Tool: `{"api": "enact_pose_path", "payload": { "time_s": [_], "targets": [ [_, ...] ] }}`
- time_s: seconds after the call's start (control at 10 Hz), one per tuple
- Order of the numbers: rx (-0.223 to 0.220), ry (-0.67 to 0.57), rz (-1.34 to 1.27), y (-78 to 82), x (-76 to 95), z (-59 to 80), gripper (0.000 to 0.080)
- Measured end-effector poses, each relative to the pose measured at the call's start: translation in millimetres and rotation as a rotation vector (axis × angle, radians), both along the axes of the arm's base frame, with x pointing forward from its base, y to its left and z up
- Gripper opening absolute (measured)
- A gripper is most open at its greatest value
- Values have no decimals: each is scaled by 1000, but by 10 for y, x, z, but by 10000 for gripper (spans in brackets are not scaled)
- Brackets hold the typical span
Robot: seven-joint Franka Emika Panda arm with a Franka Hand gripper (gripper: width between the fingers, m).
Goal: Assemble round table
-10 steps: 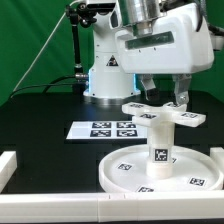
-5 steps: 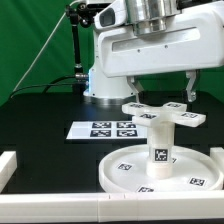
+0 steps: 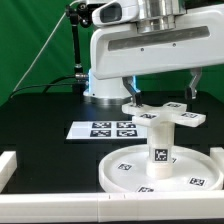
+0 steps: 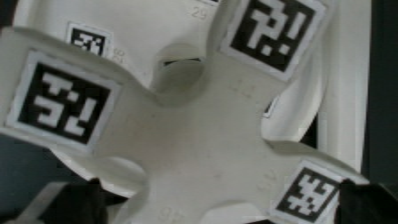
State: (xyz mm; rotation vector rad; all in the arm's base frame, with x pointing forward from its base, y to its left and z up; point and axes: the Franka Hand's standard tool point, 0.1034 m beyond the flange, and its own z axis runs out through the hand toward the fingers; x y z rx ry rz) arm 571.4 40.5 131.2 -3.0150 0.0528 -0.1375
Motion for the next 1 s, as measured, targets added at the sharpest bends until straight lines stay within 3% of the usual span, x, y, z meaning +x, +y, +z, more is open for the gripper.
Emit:
{"api": "enact_pose_path", "payload": {
  "time_s": [0.4, 0.7, 0.9, 1.0],
  "targets": [
    [-28, -28, 235, -18, -4, -7, 648],
    [-117, -77, 640, -20, 39, 23, 648],
    [-142, -32, 917, -18, 85, -21, 648],
    [-150, -44, 923, -30, 114, -16, 648]
  ]
}}
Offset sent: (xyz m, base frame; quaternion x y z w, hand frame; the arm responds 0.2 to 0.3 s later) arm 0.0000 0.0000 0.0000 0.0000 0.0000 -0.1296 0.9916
